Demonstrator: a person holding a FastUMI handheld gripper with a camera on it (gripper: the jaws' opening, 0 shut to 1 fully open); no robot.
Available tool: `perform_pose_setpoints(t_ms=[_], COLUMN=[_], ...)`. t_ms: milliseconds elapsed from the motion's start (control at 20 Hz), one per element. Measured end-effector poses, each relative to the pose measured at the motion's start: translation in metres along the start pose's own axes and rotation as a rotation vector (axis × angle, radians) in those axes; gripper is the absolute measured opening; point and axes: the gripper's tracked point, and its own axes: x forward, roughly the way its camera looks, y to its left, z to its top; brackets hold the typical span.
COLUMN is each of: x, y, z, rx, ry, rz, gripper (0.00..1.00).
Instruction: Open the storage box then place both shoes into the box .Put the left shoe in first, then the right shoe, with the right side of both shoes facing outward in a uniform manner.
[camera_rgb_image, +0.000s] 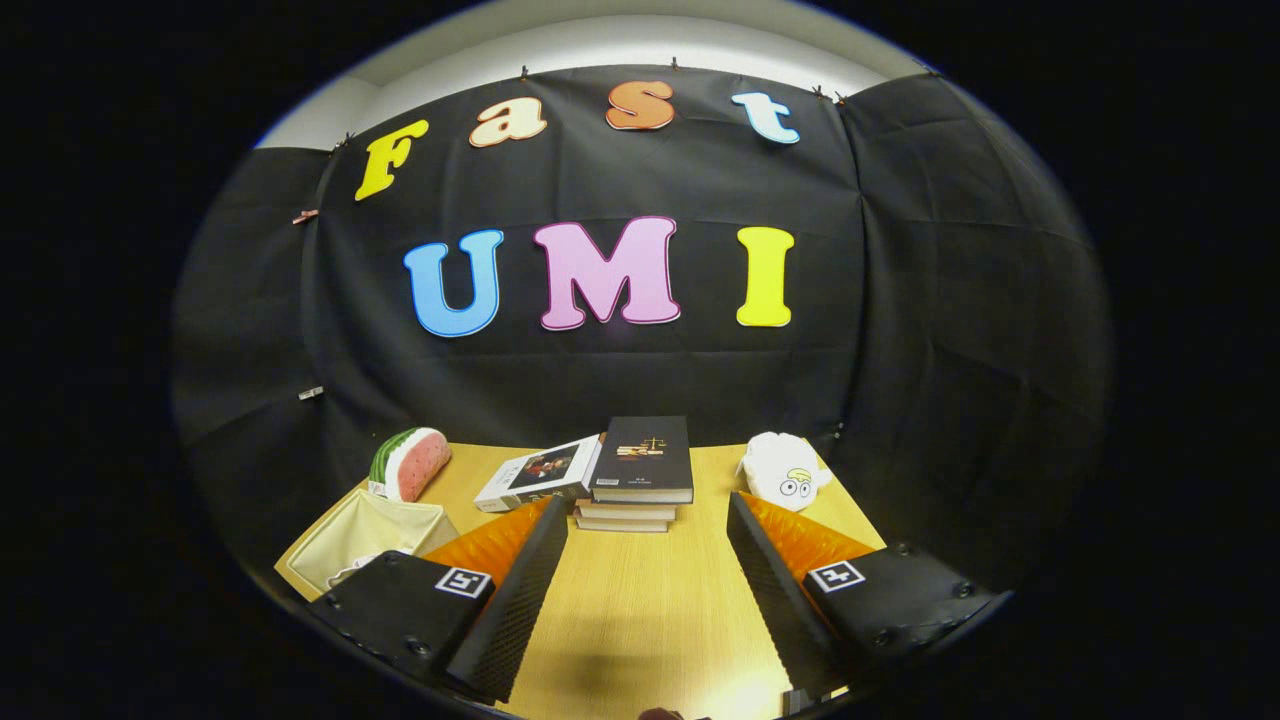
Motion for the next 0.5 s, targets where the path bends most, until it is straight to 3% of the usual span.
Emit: perform_pose_setpoints(t_ms=[500], x=[0.002], y=[0.001], z=[0.014], rx=[-0.003], ry=[-0.043], rz=[0.058], gripper=[0.99])
